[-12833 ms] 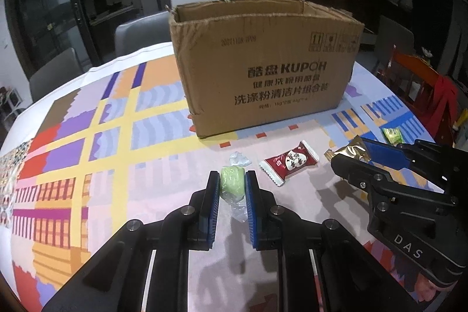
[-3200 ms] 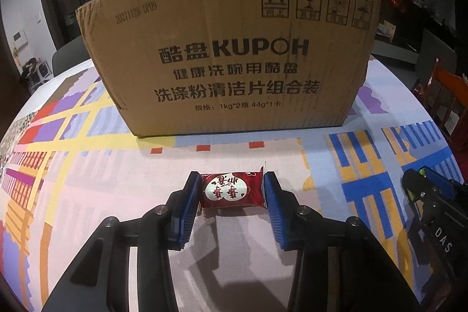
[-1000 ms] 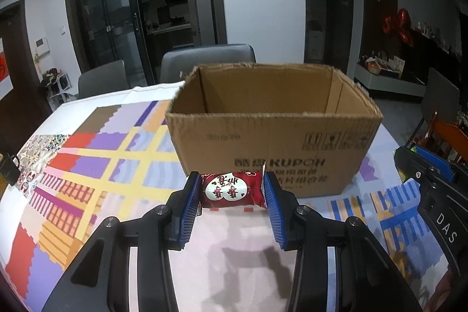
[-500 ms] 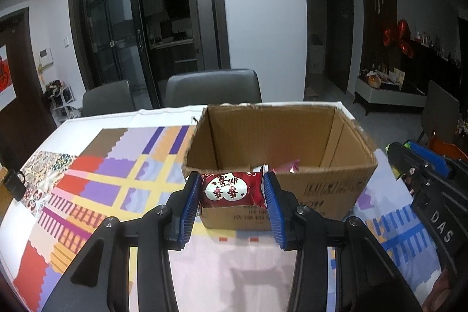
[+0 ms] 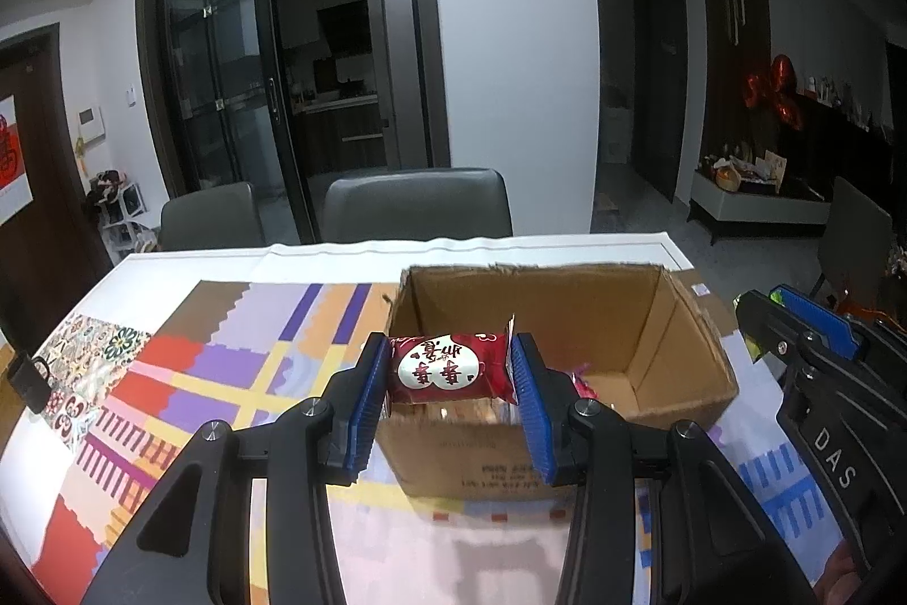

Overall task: Organize snacks
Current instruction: 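Lift the red candy and green candy and carry them over the box, then open both tools to drop the red candy and green candy into the box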

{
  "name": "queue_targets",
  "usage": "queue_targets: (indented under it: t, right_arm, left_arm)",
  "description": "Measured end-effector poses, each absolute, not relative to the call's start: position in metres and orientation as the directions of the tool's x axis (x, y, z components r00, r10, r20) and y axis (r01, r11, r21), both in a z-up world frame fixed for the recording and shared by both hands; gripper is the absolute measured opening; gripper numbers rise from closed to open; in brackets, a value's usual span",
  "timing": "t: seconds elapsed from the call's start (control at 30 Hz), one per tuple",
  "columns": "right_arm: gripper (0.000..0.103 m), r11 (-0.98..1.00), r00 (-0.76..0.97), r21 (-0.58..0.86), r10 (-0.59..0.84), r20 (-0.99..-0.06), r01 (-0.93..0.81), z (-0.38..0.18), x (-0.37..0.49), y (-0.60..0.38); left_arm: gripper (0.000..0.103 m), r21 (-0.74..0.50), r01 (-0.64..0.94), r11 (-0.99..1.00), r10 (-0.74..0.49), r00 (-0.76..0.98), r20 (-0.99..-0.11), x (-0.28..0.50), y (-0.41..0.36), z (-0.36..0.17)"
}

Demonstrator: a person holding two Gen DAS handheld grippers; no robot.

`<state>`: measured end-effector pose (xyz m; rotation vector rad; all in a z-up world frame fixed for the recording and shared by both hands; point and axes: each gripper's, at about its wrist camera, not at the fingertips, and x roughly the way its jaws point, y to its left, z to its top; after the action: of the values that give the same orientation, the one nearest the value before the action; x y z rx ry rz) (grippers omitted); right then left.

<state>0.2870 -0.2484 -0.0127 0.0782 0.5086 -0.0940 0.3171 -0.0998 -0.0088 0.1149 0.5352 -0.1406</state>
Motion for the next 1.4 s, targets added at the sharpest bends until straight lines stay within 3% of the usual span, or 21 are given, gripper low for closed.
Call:
queue_targets:
  t: [1.1, 1.17, 1.23, 1.4]
  right_arm:
    - [0.024, 0.994, 0.846, 0.046, -0.056, -0.531, 0.094, -0.028, 0.359, -0.251]
    - [0.024, 0.995, 0.844, 0.038, -0.059, -0.533, 0.093, -0.03, 0.362, -0.251]
    - [0.029, 0.995, 0.841, 0.036, -0.06, -0.537, 0.094, -0.031, 0.364, -0.252]
    - [0.046, 0.993, 0.833, 0.037, -0.07, -0.549, 0.108, -0.035, 0.368, -0.253]
  left_arm:
    - [0.045, 0.057, 0.176, 0.983, -0.117, 0.831, -0.544, 0.388, -0.112, -0.026]
    - [0.052, 0.062, 0.162, 0.985, -0.103, 0.834, -0.541, 0.389, -0.111, -0.027]
    - [0.06, 0.069, 0.15, 0.986, -0.09, 0.837, -0.539, 0.39, -0.11, -0.028]
    - [0.064, 0.067, 0.135, 0.989, -0.077, 0.837, -0.542, 0.39, -0.106, -0.03]
